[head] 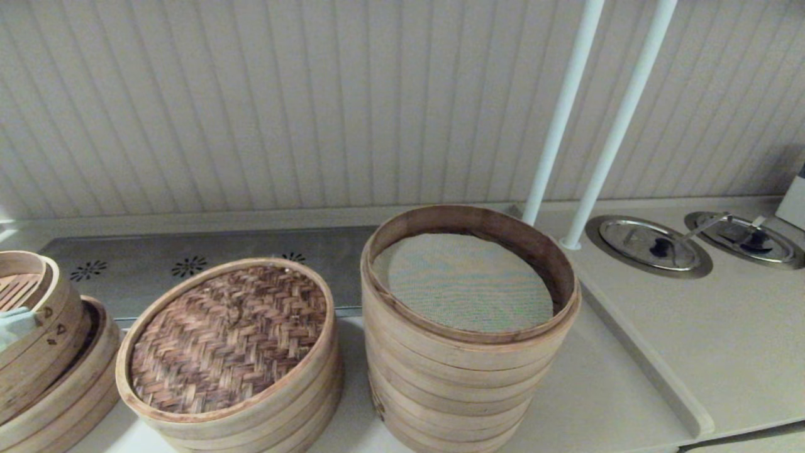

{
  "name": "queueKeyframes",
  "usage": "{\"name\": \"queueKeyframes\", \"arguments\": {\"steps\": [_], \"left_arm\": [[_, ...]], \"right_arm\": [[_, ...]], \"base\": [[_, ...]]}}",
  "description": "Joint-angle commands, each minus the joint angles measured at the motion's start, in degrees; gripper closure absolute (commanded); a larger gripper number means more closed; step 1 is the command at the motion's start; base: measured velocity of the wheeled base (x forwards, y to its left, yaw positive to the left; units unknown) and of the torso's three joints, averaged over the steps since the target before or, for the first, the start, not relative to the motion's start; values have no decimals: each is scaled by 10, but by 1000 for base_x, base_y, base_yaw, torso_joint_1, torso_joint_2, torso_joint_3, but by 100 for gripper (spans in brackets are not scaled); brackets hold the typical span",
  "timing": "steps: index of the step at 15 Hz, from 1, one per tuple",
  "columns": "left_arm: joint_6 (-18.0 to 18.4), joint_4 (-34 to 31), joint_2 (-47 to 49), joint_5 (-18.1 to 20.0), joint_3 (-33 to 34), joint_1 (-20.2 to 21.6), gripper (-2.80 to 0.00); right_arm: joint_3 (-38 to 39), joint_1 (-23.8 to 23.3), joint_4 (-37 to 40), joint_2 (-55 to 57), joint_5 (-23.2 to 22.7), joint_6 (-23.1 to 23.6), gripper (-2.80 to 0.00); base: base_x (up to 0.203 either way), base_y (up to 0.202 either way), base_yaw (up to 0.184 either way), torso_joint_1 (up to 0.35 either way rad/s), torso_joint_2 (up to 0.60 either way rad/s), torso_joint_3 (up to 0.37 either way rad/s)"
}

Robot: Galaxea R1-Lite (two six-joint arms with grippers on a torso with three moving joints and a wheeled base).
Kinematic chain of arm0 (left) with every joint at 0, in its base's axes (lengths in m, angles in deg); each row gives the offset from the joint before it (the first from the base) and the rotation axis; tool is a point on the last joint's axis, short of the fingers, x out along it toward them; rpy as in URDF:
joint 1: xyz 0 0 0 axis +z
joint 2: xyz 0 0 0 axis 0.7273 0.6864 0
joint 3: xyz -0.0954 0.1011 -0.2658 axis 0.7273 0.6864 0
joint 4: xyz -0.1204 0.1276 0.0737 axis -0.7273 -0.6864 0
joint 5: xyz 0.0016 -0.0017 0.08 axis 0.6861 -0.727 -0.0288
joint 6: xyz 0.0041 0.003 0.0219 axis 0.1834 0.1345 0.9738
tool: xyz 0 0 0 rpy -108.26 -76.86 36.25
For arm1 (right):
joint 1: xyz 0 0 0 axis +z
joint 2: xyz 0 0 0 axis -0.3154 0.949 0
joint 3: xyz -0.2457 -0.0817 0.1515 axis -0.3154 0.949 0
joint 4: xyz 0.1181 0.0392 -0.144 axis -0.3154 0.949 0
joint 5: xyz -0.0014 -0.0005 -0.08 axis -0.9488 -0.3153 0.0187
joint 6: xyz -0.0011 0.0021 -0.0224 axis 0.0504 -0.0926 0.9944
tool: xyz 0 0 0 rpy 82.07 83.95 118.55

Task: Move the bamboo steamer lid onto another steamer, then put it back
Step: Pick up the steamer

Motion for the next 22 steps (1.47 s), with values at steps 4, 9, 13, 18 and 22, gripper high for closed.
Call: {"name": "queueKeyframes", "arguments": {"steps": [4, 9, 13, 18, 22], "left_arm": [[-69, -69, 210, 4, -72, -134, 0], [-166, -1, 299, -153, -58, -240, -280], [-195, 43, 322, -231, -46, -240, -280], [-212, 71, 363, -247, -43, -240, -280], [-224, 122, 401, -256, -42, -235, -280]], "right_arm": [[1, 0, 0, 1, -1, 0, 0], [1, 0, 0, 1, 0, 0, 0], [1, 0, 0, 1, 0, 0, 0], [1, 0, 0, 1, -1, 0, 0], [1, 0, 0, 1, -1, 0, 0]], "base": [[0, 0, 0, 0, 0, 0], [0, 0, 0, 0, 0, 0], [0, 0, 0, 0, 0, 0], [0, 0, 0, 0, 0, 0], [0, 0, 0, 0, 0, 0]]}}
